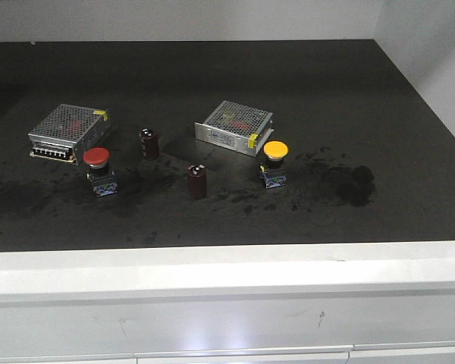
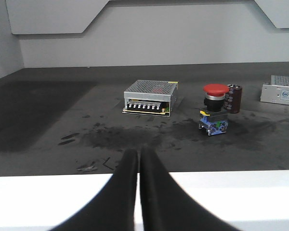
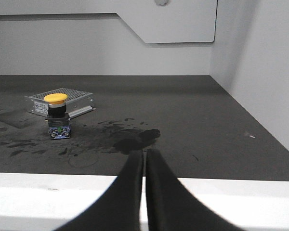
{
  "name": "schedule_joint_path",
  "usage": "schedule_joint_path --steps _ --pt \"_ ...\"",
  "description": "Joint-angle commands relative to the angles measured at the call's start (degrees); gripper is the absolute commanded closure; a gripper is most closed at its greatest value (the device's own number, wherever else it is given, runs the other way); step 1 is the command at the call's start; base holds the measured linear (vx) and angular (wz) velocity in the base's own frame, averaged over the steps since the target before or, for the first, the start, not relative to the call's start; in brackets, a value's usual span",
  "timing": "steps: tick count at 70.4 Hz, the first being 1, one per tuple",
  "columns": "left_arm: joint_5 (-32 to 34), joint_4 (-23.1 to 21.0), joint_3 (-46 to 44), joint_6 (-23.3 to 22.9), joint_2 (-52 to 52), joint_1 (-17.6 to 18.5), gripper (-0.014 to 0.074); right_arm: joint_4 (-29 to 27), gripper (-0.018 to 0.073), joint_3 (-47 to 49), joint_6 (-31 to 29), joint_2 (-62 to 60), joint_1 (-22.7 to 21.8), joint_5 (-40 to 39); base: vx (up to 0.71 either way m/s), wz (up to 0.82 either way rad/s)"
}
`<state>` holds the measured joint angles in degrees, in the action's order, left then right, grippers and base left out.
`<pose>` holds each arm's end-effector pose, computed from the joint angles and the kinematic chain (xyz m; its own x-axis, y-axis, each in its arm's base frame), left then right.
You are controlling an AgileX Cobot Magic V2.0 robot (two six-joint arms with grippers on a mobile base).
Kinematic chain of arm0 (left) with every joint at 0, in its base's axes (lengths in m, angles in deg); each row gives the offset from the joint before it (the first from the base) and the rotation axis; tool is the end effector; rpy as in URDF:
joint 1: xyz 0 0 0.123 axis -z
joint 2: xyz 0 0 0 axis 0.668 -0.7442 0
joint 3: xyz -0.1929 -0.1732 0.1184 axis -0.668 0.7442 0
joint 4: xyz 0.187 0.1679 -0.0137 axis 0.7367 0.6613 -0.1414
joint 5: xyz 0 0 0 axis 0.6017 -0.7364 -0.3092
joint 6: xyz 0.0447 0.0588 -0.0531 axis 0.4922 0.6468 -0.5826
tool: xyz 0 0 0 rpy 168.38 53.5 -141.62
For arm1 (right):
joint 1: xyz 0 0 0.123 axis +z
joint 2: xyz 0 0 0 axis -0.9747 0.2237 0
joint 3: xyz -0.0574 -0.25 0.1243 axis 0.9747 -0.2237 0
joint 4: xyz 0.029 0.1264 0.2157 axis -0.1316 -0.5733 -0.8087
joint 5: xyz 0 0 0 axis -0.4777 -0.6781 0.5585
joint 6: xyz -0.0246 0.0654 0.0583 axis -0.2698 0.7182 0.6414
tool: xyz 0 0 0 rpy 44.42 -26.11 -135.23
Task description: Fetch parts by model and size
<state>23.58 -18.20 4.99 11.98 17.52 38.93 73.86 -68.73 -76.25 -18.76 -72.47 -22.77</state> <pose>0.0563 0.0029 0.1969 -0.0200 -0.0343 -0.9992 -0.0527 0.9981 -0.0332 0.0566 0.0043 0.1980 0.0050 -0.0016 -1.0000 -0.0778 0.9970 -0.0020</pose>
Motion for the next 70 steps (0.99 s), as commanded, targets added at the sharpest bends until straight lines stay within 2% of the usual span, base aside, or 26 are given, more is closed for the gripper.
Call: schedule_joint_path --steps 1,60,70 --pt "4.5 -0.3 -0.7 -0.2 0.6 0.0 0.0603 0.2 0.0569 -0.3 -0.4 -0.5 -0.3 -4.0 0.00 0.00" --pt "4.6 -0.3 -0.7 -0.2 0.6 0.0 0.0603 0.2 0.0569 -0.3 -0.4 -0.5 -0.3 -4.0 0.00 0.00" --pt "7.1 -0.3 -0.8 -0.2 0.6 0.0 0.0603 0.2 0.0569 -0.3 -0.4 -0.5 -0.3 -4.0 0.00 0.00"
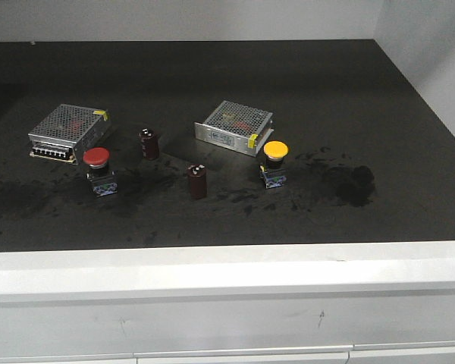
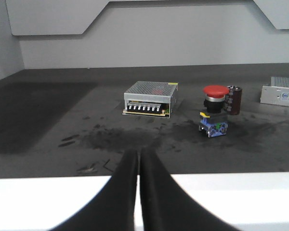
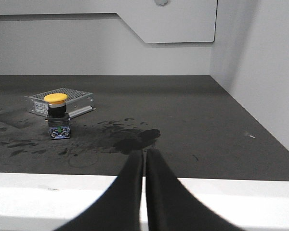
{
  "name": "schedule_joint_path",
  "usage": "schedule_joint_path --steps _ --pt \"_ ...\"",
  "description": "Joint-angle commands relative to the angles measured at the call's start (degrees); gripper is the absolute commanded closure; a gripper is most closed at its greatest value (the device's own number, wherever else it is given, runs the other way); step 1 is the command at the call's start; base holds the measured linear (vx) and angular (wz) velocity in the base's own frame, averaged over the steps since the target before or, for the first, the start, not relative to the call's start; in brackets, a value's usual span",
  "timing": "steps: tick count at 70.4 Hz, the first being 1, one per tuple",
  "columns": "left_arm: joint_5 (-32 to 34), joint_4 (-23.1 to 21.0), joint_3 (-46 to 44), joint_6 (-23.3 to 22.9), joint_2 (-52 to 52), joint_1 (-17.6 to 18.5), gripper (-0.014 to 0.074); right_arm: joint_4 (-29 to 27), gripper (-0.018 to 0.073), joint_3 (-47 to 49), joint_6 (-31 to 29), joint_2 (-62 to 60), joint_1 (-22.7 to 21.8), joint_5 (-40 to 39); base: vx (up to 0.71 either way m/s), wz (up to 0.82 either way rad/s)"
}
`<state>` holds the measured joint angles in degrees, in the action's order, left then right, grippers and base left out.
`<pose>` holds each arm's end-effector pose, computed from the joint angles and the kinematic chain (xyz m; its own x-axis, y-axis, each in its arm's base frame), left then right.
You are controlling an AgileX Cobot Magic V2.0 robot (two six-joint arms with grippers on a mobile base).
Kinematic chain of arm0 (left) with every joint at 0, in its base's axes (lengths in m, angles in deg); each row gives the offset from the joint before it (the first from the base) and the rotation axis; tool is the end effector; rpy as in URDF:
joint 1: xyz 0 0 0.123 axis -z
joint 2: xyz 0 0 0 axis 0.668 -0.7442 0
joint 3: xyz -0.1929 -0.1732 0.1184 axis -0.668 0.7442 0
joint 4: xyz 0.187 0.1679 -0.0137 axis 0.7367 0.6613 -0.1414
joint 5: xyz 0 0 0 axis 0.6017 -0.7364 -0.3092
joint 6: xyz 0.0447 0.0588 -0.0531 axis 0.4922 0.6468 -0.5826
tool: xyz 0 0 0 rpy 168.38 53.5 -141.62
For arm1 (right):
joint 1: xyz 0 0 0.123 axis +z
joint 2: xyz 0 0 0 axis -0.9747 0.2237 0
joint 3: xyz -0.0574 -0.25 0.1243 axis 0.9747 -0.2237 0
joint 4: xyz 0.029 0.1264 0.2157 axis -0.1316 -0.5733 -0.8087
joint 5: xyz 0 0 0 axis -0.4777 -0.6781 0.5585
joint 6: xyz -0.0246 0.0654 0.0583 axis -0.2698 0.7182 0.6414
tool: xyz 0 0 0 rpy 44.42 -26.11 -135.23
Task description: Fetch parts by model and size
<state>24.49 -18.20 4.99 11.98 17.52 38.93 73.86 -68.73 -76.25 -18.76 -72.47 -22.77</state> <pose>0.0563 0.0029 0.1983 -0.0042 -0.0335 -0.9994 -0.0522 0.9981 -0.0332 0.0566 0.0043 0.1980 0.0050 -0.0016 -1.0000 -0.0778 0.9970 -0.0020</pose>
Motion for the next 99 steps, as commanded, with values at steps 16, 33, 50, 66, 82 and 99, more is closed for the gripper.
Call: schedule_joint_path --steps 16,33,50,66,82,99 --pt "12.8 -0.9 -1.8 -1.9 0.6 0.0 0.0603 1.5 0.0569 -0.1 -1.7 -0.5 -0.3 -7.1 0.00 0.00" --pt "14.2 0.0 -10.5 -1.9 -5.6 0.0 0.0603 2.1 0.0569 7.3 -0.4 1.8 -0.3 -11.8 0.00 0.00" --pt "13.0 0.0 -26.1 -1.9 -25.4 0.1 0.0603 2.4 0.0569 24.4 -0.7 23.5 -0.3 -6.4 0.00 0.00" --pt "6.3 0.0 -37.4 -1.9 -37.8 0.1 0.0603 2.4 0.0569 37.8 -0.7 41.7 -0.3 -1.2 0.00 0.00" --pt "1.6 -0.4 -37.7 -2.1 -43.7 0.1 0.0603 1.9 0.0569 40.0 -0.2 50.7 -0.3 -1.0 0.00 0.00" --pt "-2.2 -0.4 -37.7 -2.1 -47.4 0.1 0.0603 1.8 0.0569 40.0 -0.1 56.6 -0.3 -1.0 0.00 0.00"
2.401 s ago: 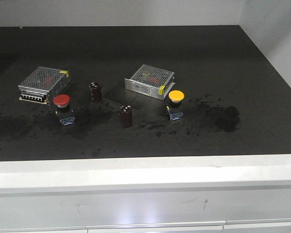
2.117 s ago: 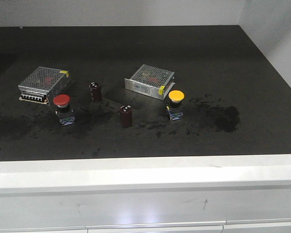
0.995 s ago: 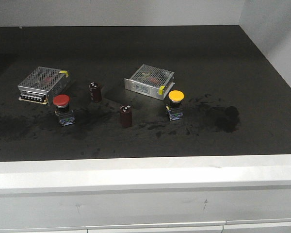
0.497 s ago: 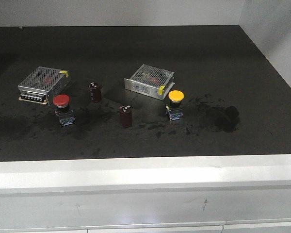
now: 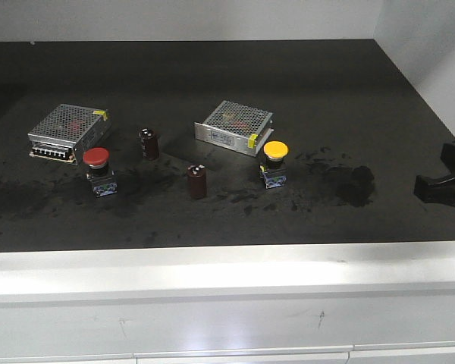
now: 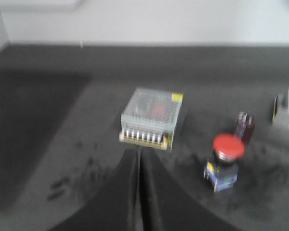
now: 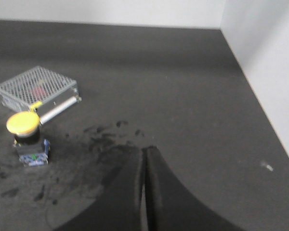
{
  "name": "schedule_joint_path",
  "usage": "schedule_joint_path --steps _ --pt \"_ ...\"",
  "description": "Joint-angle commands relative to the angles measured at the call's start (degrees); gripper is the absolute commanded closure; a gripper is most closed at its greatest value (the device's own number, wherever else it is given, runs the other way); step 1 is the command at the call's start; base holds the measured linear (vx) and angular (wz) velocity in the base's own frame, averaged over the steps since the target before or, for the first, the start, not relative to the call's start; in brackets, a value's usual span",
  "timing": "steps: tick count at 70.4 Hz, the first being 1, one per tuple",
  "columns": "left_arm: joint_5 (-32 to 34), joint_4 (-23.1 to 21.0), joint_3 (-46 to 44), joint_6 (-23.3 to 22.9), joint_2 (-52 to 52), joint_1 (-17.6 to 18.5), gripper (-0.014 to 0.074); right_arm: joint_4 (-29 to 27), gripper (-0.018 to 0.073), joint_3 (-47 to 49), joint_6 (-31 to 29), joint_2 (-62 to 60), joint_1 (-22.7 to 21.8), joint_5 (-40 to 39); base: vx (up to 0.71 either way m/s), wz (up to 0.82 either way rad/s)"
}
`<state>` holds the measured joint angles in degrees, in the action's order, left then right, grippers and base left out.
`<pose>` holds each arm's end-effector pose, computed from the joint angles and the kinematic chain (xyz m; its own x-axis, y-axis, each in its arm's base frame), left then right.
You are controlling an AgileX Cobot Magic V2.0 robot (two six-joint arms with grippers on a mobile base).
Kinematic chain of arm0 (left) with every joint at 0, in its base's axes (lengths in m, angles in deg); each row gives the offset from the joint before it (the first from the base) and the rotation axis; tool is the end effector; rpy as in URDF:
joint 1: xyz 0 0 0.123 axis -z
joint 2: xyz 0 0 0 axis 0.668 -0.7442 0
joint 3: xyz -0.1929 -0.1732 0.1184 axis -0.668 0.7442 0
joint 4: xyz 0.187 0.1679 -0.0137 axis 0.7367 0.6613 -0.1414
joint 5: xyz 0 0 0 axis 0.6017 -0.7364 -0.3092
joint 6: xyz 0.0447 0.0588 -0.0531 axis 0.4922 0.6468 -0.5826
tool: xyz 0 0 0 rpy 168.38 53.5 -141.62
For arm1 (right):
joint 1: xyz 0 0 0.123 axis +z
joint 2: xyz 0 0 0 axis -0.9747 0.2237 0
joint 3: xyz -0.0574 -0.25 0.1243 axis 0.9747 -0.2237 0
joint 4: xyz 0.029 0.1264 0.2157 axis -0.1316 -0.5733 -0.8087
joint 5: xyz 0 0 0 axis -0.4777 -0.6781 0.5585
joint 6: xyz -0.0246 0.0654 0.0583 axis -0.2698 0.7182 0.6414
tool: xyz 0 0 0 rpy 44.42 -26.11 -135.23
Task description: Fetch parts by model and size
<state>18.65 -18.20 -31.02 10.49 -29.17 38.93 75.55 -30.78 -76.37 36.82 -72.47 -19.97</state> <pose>0.1698 0.0088 0.3207 -0.2861 -0.0742 -0.9553 -0.0691 0.9960 -0.0566 0.2028 0.0156 0.3071 -0.3406 -0.0607 -0.9383 -0.0845 0.9959 -0.0338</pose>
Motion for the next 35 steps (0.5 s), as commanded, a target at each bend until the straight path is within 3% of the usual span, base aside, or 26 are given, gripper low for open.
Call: schedule_joint_path --steps 1,21,35 --pt "3.8 -0.4 -1.7 -0.6 -0.7 0.1 0.0603 0.1 0.0569 2.1 0.0 1.2 -0.3 -3.7 0.00 0.00" --pt "1.8 -0.4 -1.8 -0.6 -1.4 0.1 0.0561 0.5 0.0523 3.3 -0.1 1.9 -0.3 2.1 0.00 0.00" --pt "-0.9 -0.4 -2.0 -0.4 -1.4 0.1 0.0372 0.5 0.0319 5.9 -0.1 2.3 -0.3 6.4 0.00 0.00"
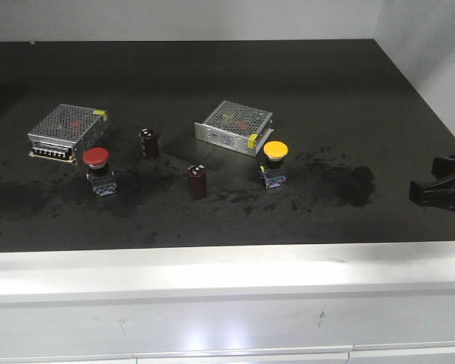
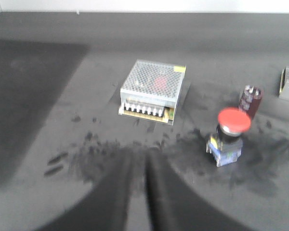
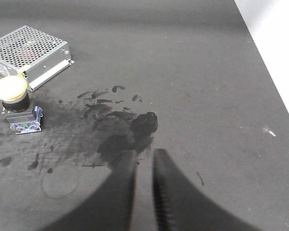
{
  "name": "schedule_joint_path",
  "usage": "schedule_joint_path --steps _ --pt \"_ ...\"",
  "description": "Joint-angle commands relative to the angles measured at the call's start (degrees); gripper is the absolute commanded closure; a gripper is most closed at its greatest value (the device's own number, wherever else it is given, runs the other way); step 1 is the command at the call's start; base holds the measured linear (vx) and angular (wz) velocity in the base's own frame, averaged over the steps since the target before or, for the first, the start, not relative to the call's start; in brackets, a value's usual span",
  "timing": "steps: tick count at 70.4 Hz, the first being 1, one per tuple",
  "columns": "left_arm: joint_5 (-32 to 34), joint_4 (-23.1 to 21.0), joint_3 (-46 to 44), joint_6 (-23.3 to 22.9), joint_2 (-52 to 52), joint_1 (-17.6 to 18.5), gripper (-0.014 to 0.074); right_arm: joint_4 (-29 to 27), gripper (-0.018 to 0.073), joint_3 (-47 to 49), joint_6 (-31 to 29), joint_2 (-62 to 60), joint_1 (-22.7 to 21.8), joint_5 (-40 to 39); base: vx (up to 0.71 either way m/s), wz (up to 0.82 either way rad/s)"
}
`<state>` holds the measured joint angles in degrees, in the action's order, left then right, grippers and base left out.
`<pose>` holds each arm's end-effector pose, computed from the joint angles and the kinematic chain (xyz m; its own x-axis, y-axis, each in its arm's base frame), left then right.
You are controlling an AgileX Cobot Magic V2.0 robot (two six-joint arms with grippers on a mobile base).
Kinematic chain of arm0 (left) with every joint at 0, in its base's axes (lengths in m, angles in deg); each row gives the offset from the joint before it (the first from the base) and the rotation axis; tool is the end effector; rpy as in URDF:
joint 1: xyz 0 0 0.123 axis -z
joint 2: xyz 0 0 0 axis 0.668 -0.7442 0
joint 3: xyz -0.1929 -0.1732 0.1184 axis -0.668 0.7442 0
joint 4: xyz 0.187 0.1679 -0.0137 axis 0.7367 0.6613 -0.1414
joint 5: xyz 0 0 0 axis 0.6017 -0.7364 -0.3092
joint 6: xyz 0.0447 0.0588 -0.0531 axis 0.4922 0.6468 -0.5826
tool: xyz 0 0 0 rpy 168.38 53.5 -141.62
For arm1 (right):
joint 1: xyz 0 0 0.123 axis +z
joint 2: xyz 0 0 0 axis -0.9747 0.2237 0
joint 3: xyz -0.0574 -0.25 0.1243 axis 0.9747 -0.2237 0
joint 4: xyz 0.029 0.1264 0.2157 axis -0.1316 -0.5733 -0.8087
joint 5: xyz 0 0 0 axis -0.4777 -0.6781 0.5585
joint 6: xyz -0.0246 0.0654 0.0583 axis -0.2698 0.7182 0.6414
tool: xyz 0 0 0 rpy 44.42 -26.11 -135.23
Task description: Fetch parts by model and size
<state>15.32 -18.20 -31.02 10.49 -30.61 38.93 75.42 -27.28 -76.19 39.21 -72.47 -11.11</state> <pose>0.1729 0.0090 0.3114 -0.3644 -0.0783 -0.9280 -0.0737 0.9958 -0.0550 0.2092 0.0153 0.3060 -0.4642 -0.0634 -0.8835 -0.0772 0.9965 -0.0309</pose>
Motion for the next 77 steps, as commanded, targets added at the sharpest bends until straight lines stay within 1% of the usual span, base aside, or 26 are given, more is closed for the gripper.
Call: schedule_joint_path --steps 1,8,12,17,22,32,40,46,50,53,61,69,77 --pt "2.4 -0.4 -2.0 -0.4 0.1 0.1 0.0353 0.6 0.0300 2.4 -0.3 -0.1 -0.3 -2.5 0.00 0.00" --pt "2.4 -0.4 -2.0 -0.4 0.1 0.1 0.0206 0.3 0.0161 2.4 -0.2 -0.1 -0.3 -2.0 0.00 0.00" --pt "2.7 -0.4 -2.0 -0.4 0.1 0.1 0.0139 0.2 0.0097 2.4 -0.2 -0.1 -0.3 -2.0 0.00 0.00" --pt "3.3 -0.4 -2.0 -0.4 0.1 0.1 0.0083 0.2 0.0039 2.4 -0.2 -0.1 -0.3 -2.0 0.00 0.00" --pt "3.2 -0.4 -1.8 -0.4 0.3 0.1 0.0055 0.4 0.0012 2.2 -0.2 -0.1 -0.3 -2.1 0.00 0.00" --pt "3.4 -0.7 -1.7 -0.8 -0.1 0.1 0.0052 0.8 0.0013 2.2 -0.3 -0.1 -0.3 -2.0 0.00 0.00" --pt "3.1 -5.1 -2.2 -1.5 -0.9 0.1 0.0055 0.6 0.0013 2.2 -0.3 -0.1 -0.3 -2.3 0.00 0.00" --pt "-0.4 -6.3 -4.6 -0.5 -2.5 0.1 0.0055 0.6 0.0013 2.2 -0.3 -0.1 -0.3 -2.9 0.00 0.00" --pt "-3.1 -6.4 -7.0 0.9 -4.2 0.1 0.0055 0.6 0.0013 2.2 -0.3 -0.1 -0.3 -3.0 0.00 0.00" --pt "-5.3 -6.5 -9.2 1.2 -5.3 0.4 0.0055 0.4 0.0013 2.2 -0.2 -0.1 -0.3 -3.0 0.00 0.00" --pt "-10.2 -6.5 -15.6 1.5 -9.8 2.8 0.0055 0.4 0.0013 2.2 -0.1 -0.1 -0.3 -2.7 0.00 0.00" --pt "-13.9 -6.4 -23.3 1.5 -15.6 6.8 0.0055 0.6 0.0013 2.2 -0.1 -0.1 -0.3 -2.8 0.00 0.00" --pt "-17.8 -6.1 -29.7 1.5 -21.8 10.0 0.0055 0.6 0.0013 2.2 -0.1 -0.1 -0.3 -2.7 0.00 0.00"
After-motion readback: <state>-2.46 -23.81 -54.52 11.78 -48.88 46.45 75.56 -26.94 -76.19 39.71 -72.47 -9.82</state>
